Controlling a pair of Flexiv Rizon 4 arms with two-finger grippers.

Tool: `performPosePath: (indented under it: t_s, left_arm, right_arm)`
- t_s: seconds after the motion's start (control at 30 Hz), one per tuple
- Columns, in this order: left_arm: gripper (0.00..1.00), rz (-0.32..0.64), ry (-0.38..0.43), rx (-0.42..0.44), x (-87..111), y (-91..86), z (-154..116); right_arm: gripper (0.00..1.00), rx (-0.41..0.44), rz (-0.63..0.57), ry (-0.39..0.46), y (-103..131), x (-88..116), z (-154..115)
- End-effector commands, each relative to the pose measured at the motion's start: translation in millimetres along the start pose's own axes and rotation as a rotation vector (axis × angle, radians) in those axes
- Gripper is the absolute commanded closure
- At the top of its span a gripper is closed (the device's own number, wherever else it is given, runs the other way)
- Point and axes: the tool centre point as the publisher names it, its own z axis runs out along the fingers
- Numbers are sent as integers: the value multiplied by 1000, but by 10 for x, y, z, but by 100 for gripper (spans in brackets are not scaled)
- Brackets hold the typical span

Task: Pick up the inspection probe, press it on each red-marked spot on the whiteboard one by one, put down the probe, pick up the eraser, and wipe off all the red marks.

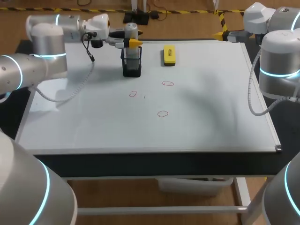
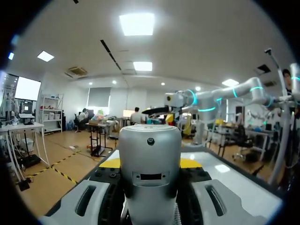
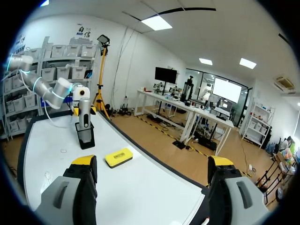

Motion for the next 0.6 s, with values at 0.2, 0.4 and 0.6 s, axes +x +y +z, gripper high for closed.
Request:
performPosePath:
  t_s: [0.2,0.4,0.6]
  left_arm:
    - [100,-11,-48,-17,134,-188,-21]
    - [100,-4,-62,-21,141,-295,-32]
    - [100,11,-85,-22,144,-438,-63]
  right_arm:
    - [0,2,0,1,2,-4,3]
    - [0,2,0,1,2,-4,3]
    - [0,2,0,1,2,-4,3]
